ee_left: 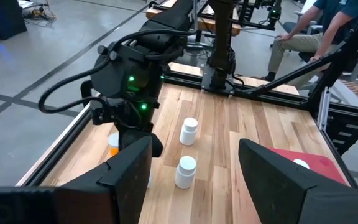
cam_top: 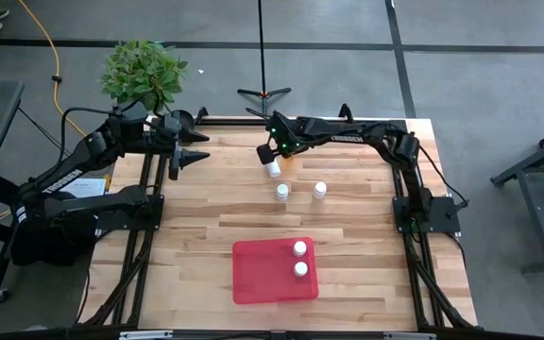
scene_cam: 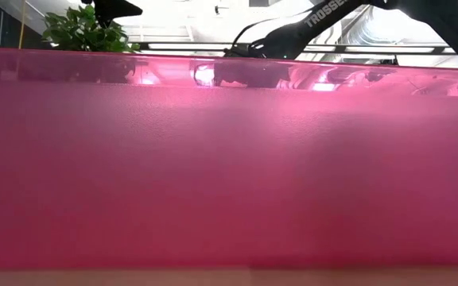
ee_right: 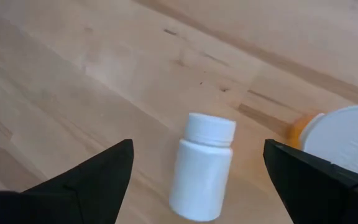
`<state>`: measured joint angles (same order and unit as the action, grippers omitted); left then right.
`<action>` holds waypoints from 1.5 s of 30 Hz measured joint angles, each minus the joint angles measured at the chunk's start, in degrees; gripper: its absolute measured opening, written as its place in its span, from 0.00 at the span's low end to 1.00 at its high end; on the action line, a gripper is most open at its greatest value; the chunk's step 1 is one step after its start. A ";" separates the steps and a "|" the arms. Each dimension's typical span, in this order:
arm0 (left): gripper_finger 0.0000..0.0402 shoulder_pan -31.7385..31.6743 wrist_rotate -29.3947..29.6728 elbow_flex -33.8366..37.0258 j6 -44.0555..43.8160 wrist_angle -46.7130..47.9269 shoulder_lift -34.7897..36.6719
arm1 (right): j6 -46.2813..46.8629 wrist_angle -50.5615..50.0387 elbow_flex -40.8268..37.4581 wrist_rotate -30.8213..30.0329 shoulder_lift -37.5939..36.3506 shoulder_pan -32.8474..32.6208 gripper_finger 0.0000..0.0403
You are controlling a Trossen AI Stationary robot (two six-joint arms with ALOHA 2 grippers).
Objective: Pick and place pill bottles into a basket
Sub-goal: Put the white medicine bottle into the red container
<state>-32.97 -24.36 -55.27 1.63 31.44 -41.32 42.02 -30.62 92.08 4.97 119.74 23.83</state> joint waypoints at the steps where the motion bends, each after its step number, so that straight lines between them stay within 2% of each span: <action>1: 0.69 -0.02 0.00 0.00 0.00 0.00 0.00 | 0.00 0.05 0.01 -0.02 0.00 0.21 0.87; 8: 0.69 -0.02 -0.03 0.00 -0.02 0.00 0.00 | 0.01 2.46 0.01 -0.09 0.31 0.95 0.87; 14: 0.69 0.00 -0.15 0.00 -0.04 0.02 -0.02 | 1.46 6.13 0.23 3.94 3.94 0.89 0.87; 26: 0.69 -0.01 -0.20 0.00 -0.42 0.47 -0.02 | 1.21 3.11 0.25 5.10 4.57 0.16 0.86; 32: 0.69 -0.02 -0.17 0.00 -0.37 0.46 -0.02 | -1.36 2.56 0.16 8.51 4.79 -0.30 0.86; 39: 0.69 -0.02 -0.17 0.00 -0.39 0.46 -0.02 | -6.99 2.07 -0.01 9.61 4.87 -0.52 0.86; 45: 0.69 -0.01 -0.15 0.00 -0.42 0.48 -0.02 | -7.64 2.11 -0.01 9.59 4.87 -0.52 0.86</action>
<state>-32.98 -24.51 -55.27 1.21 31.92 -41.34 34.38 -28.51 92.07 14.56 124.62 23.31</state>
